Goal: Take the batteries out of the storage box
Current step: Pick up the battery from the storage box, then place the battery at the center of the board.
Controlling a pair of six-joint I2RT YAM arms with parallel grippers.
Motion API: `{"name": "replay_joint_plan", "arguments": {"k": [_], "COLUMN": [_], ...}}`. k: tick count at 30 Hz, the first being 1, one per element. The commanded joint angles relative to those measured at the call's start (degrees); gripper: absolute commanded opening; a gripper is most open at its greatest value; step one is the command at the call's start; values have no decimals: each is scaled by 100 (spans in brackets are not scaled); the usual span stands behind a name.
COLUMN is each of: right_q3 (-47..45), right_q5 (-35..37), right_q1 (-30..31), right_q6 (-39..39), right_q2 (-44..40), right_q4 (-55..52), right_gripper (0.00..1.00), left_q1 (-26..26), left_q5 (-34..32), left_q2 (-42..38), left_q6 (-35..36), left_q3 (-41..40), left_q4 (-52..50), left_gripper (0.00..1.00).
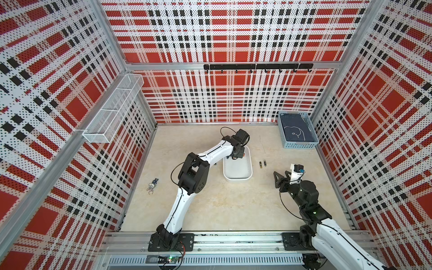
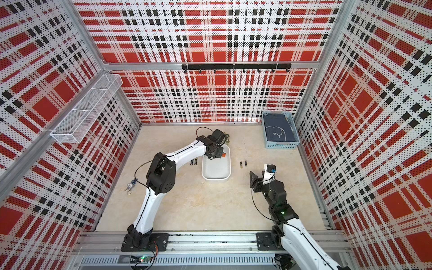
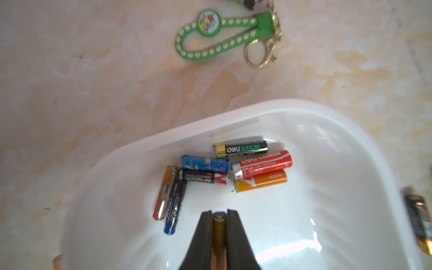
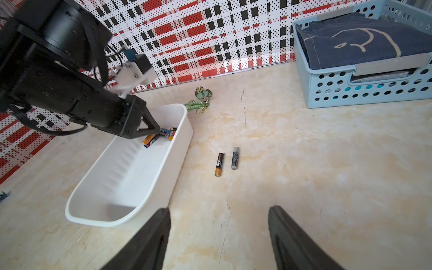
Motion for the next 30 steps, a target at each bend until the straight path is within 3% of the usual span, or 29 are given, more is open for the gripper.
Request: {"name": "replay_joint_plan", "arguments": {"k": [1, 9, 17, 22, 30], "right_q3": [4, 1, 15, 28, 36], "right_q5": [66, 84, 31, 5, 21], "right_q1": [46, 43, 54, 48, 54], "right_q6": [12, 16, -6, -19, -14], "right_q2": [5, -22, 30, 84, 105], "right_q4": [108, 99, 114, 130, 118], "right_gripper": [73, 73, 73, 73, 73], "left_q1": [118, 641, 1652, 1831, 1889], "left_q5": [5, -222, -72, -67, 38], "left_q2": [-604, -1475, -2316, -2208, -1790], "left_q6": [-111, -244, -246, -144, -70], "left_q3": [-167, -991, -2970, -3473, -3422], "left_q4": [-33, -40, 779, 1062, 1272], "left_gripper": [0, 0, 0, 0, 0]}}
